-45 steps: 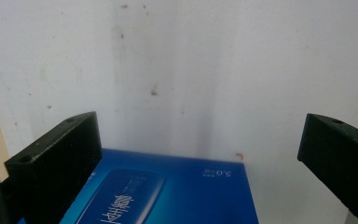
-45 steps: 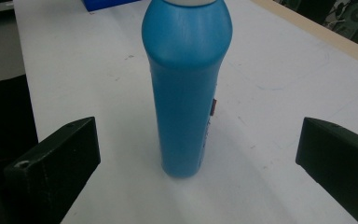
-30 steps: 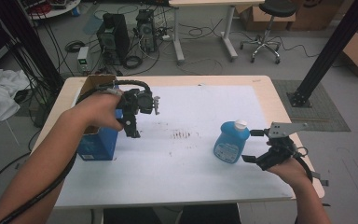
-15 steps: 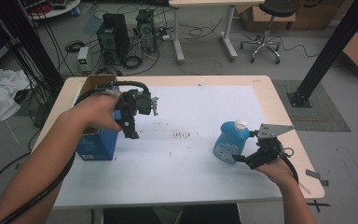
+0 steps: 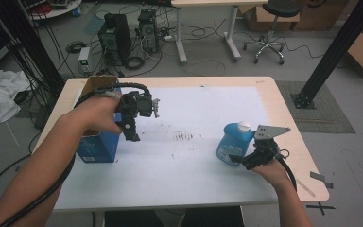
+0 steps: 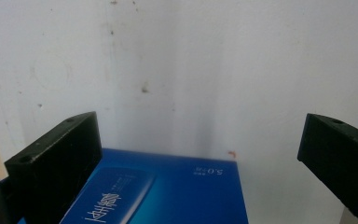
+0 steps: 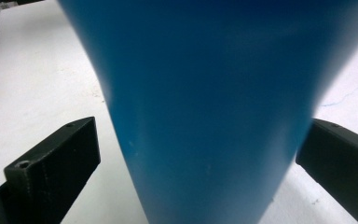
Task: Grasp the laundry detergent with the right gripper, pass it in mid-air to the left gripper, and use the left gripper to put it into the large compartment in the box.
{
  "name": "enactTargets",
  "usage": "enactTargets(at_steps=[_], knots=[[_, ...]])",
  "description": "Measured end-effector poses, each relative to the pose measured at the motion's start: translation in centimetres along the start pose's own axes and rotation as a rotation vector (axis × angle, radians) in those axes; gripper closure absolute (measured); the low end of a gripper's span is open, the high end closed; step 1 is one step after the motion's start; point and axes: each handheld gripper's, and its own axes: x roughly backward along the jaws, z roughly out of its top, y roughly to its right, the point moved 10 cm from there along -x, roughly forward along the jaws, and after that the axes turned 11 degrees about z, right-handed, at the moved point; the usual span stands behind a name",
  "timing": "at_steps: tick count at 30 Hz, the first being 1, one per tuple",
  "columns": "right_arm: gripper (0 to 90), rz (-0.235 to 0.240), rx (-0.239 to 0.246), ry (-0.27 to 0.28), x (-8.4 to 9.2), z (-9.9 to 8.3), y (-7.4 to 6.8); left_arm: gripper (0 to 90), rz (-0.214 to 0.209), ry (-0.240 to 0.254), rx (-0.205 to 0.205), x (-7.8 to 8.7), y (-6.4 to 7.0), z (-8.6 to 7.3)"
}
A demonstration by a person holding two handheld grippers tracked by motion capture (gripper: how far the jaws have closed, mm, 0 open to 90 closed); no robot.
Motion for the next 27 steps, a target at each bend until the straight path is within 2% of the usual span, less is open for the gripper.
enactTargets(at_steps=[14,27], knots=[[2.0,-0.027,0.004,0.01,-0.77,-0.06,0.34,0.1,-0.004,-0.003,0.002,-0.09,0.2,0.0],[15.2,-0.05,0.012,0.022,-0.69,-0.23,0.45,0.1,-0.001,-0.002,0.0,-0.13,0.2,-0.11]])
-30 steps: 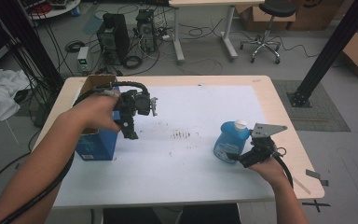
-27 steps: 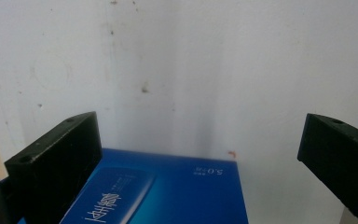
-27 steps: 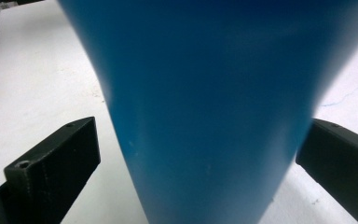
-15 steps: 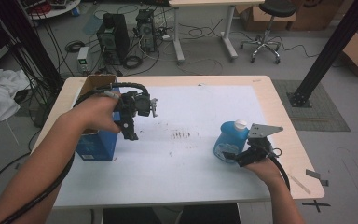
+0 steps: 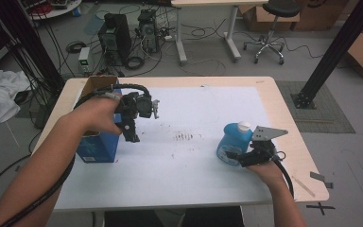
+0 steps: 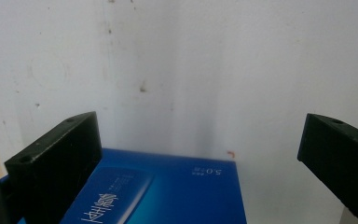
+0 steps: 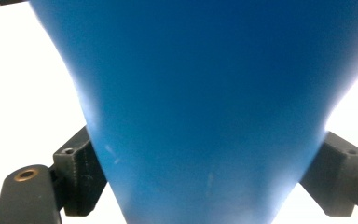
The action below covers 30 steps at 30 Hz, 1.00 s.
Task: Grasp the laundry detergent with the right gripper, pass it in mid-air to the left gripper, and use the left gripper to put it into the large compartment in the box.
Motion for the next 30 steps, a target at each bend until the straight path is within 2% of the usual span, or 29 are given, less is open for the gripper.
enactTargets(at_steps=[9,19,30], knots=[[22.5,0.002,0.024,0.023,0.22,0.35,-0.31,0.1,-0.002,0.005,0.001,-0.06,0.04,0.04],[26.2,0.002,0.024,0.028,0.18,0.3,-0.33,0.1,-0.011,0.007,0.002,-0.2,0.14,0.07],[35.2,0.006,0.032,0.042,0.31,0.17,-0.45,0.1,-0.009,0.005,0.003,-0.29,0.12,0.05]])
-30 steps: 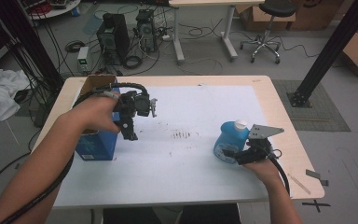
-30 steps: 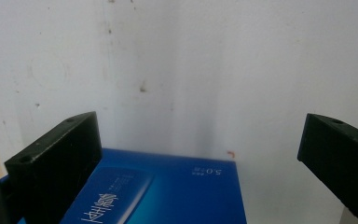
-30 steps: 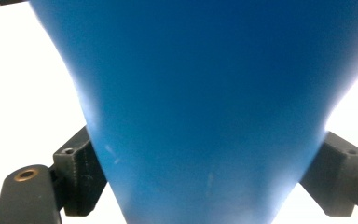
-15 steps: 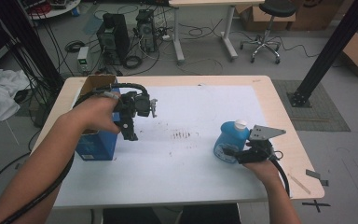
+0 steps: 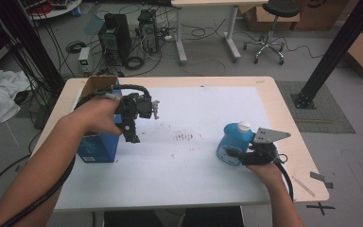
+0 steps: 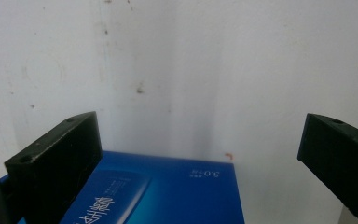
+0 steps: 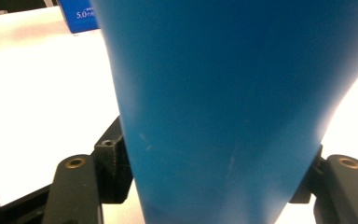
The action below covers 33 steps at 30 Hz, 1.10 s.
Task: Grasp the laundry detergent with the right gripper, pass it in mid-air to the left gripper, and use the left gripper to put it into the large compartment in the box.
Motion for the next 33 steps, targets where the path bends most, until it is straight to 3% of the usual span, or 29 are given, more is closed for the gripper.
enactTargets(at_steps=[15,23,26,33], knots=[[43.6,-0.014,0.015,0.0,0.1,-0.1,0.0,0.1,0.003,0.001,-0.006,-0.1,-0.1,0.4],[45.7,0.01,0.025,-0.007,0.1,0.1,-0.1,0.1,0.003,-0.013,-0.014,-0.1,-0.1,0.4],[45.8,0.021,0.044,-0.033,0.0,0.7,-0.4,0.1,0.007,-0.004,-0.015,0.3,-0.2,0.7],[45.9,0.055,0.09,-0.032,0.4,3.0,-1.0,0.1,0.013,-0.004,-0.021,0.9,-0.2,0.8]])
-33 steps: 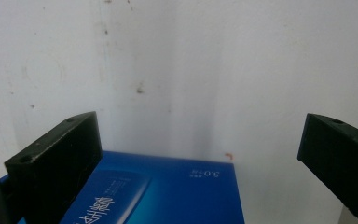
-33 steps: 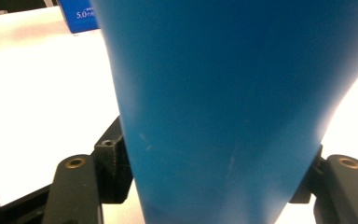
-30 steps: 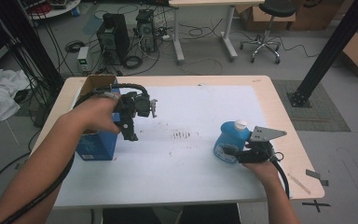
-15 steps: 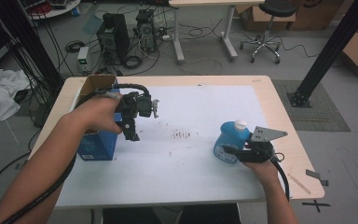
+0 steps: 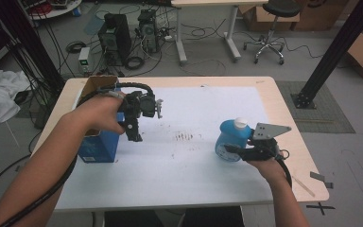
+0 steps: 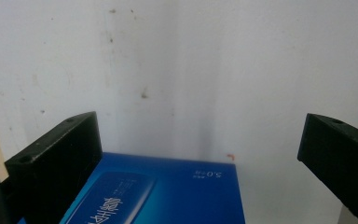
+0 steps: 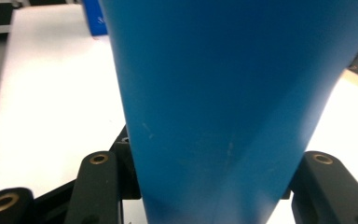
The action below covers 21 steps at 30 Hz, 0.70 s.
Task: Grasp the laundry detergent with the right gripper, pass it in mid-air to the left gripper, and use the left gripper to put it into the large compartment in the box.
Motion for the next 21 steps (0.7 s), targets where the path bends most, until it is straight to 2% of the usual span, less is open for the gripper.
enactTargets(at_steps=[2,3,4,5,9,11,14,15,16,17,18,21], knots=[[45.8,0.015,0.014,-0.001,0.1,0.7,-0.2,0.1,0.0,0.001,0.002,0.1,0.0,0.0],[45.9,0.04,0.027,-0.003,0.1,1.4,-0.5,0.1,-0.001,0.0,0.001,0.2,0.1,0.0],[45.9,0.04,0.027,-0.003,0.1,1.4,-0.5,0.1,-0.001,0.0,0.0,0.2,0.1,0.0],[45.8,0.07,0.037,-0.002,-0.1,2.0,-0.8,0.1,-0.002,-0.002,0.0,0.3,0.2,0.0],[45.8,0.104,0.048,-0.007,-0.4,2.4,-1.3,0.1,-0.01,-0.001,-0.009,0.5,0.5,0.2],[45.8,0.147,0.065,-0.022,-1.2,2.7,-2.0,0.1,-0.017,0.002,-0.016,0.6,0.8,0.4],[45.8,0.175,0.077,-0.028,-1.8,2.8,-2.5,0.1,-0.021,0.008,-0.019,0.6,1.1,0.6],[45.8,0.202,0.086,-0.036,-2.5,2.9,-3.0,0.1,-0.026,0.015,-0.019,0.6,1.4,0.8],[45.8,0.202,0.086,-0.036,-2.5,2.9,-3.0,0.1,-0.026,0.015,-0.019,0.6,1.4,0.8],[45.8,0.225,0.091,-0.043,-3.2,2.9,-3.5,0.1,-0.031,0.016,-0.022,0.6,1.7,0.9],[45.8,0.225,0.091,-0.043,-3.2,2.9,-3.5,0.1,-0.031,0.016,-0.022,0.6,1.7,0.9],[45.9,0.266,0.098,-0.046,-4.5,3.1,-4.3,0.1,-0.052,0.019,-0.03,0.7,2.4,1.2]])
